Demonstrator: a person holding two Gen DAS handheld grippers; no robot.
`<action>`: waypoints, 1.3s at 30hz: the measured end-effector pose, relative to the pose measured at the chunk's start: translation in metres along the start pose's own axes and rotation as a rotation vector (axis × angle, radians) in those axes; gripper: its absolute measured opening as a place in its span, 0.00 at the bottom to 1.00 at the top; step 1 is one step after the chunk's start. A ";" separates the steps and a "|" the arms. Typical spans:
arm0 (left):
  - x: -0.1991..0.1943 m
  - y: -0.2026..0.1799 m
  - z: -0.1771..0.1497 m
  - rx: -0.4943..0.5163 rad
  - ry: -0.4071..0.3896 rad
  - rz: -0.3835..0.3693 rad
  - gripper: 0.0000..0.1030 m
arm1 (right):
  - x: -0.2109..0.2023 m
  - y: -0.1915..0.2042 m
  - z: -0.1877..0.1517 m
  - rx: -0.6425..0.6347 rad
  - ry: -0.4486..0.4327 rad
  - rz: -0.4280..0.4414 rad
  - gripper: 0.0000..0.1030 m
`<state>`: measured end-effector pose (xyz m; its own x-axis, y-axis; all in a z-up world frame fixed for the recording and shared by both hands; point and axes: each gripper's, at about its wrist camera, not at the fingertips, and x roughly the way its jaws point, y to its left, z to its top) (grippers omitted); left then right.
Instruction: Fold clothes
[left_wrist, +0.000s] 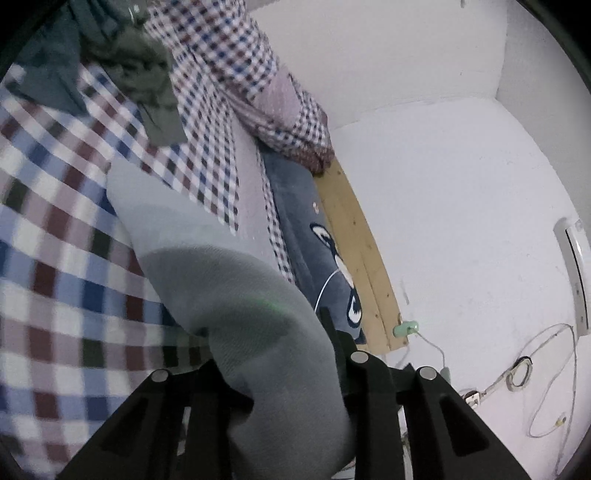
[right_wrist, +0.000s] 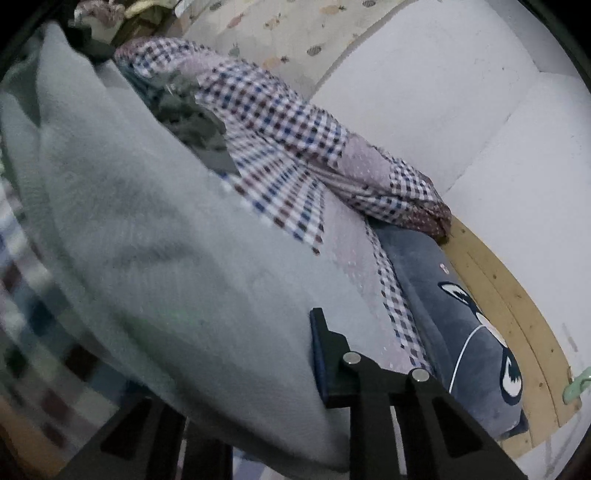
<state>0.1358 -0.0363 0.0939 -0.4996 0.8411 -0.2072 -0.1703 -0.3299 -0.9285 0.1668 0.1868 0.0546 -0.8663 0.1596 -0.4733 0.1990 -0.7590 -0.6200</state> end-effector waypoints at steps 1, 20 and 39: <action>-0.013 -0.003 0.001 0.001 -0.015 0.001 0.24 | -0.012 0.004 0.007 -0.006 -0.011 0.014 0.20; -0.361 -0.016 0.095 0.127 -0.404 0.339 0.23 | -0.145 0.157 0.237 -0.190 -0.348 0.416 0.18; -0.631 0.223 0.160 -0.007 -0.481 0.783 0.23 | -0.206 0.468 0.446 -0.298 -0.463 0.466 0.19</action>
<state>0.2769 -0.7093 0.0670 -0.7696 0.1089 -0.6292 0.3707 -0.7262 -0.5790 0.2338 -0.4830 0.1410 -0.7530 -0.4733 -0.4572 0.6546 -0.4678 -0.5938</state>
